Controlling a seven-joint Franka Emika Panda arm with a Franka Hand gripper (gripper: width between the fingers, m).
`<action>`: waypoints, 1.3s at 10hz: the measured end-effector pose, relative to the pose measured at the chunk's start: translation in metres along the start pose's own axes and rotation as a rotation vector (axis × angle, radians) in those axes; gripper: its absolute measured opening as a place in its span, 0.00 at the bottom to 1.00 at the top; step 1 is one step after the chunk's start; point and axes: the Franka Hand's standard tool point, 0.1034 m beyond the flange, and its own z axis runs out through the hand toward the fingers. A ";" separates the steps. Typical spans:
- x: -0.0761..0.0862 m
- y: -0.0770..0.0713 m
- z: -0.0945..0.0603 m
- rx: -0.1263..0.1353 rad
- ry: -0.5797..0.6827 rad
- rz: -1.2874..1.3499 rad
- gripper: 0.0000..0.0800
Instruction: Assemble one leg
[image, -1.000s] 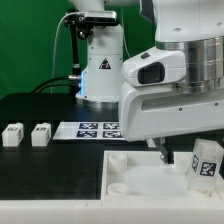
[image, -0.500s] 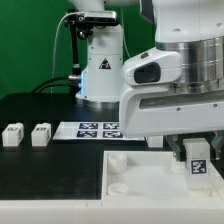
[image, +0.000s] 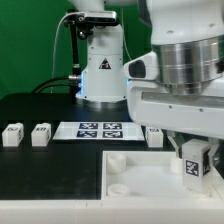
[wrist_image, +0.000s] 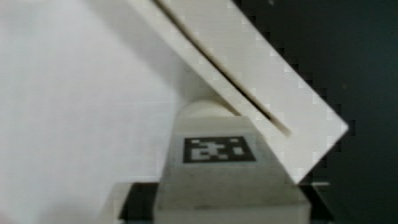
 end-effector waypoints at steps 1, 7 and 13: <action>0.000 0.000 0.000 0.028 -0.003 0.178 0.36; -0.002 -0.003 0.001 0.042 -0.020 0.525 0.64; -0.008 -0.002 0.005 -0.016 0.032 -0.276 0.81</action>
Offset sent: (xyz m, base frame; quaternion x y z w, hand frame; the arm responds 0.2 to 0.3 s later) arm 0.0196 0.0001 0.0085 0.0184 -0.0083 0.3205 0.9470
